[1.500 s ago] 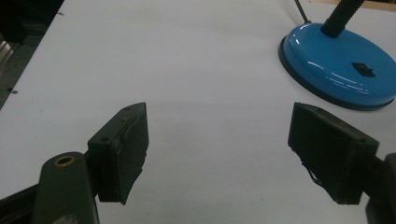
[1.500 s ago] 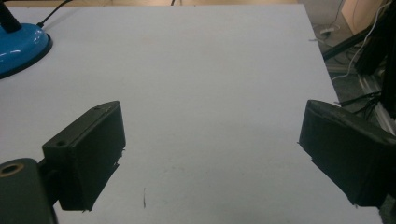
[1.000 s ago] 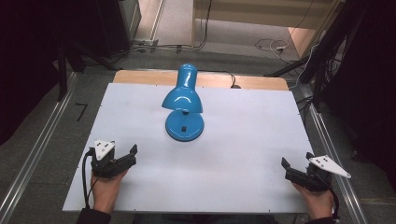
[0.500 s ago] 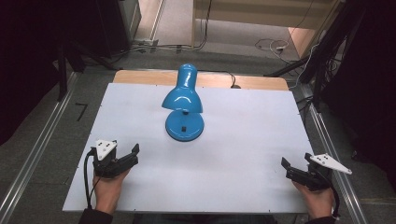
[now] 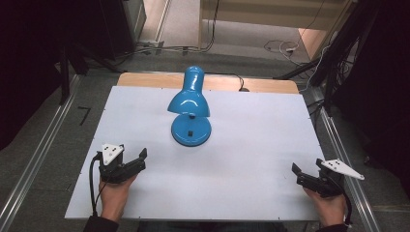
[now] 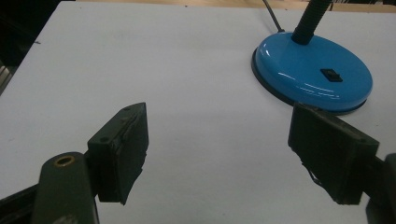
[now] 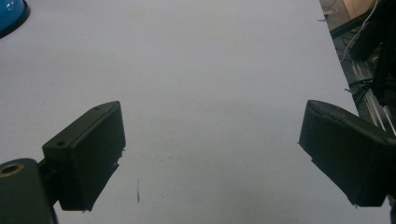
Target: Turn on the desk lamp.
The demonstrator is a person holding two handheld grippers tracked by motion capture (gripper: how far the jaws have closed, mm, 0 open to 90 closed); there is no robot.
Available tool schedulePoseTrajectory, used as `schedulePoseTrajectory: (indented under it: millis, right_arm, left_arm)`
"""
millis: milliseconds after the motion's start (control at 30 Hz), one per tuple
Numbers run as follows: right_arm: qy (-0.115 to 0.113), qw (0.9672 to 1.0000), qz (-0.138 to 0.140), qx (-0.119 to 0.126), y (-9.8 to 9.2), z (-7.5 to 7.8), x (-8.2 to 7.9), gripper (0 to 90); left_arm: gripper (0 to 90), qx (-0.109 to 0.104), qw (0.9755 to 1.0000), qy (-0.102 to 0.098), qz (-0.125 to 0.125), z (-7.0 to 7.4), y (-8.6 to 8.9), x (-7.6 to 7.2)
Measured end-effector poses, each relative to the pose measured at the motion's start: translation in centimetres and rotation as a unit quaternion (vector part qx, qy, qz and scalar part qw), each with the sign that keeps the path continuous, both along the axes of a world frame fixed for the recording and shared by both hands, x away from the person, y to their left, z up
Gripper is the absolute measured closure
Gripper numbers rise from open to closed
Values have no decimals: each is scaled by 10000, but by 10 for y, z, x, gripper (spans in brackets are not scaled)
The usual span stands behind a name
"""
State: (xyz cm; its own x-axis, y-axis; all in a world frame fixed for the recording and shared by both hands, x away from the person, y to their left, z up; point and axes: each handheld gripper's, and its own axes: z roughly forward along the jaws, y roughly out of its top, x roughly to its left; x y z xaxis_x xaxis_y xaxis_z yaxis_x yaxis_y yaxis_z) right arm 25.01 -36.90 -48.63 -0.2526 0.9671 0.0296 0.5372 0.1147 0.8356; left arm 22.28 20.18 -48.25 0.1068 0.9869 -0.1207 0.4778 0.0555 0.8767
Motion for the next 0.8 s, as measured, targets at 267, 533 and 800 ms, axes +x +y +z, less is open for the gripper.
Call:
schedulePoseTrajectory:
  millis: [267,533,800]
  right_arm:
    - [1,10000,16,-14,0,-1,0,58]
    - [-5,10000,11,-3,0,-1,0,58]
    - [18,10000,6,-12,0,-1,0,58]
  left_arm:
    - [185,4,9999,23,-100,0,-5,4]
    - [185,-50,9999,-4,-112,2,-11,9]
    - [185,-97,9998,-48,-187,4,-21,13]
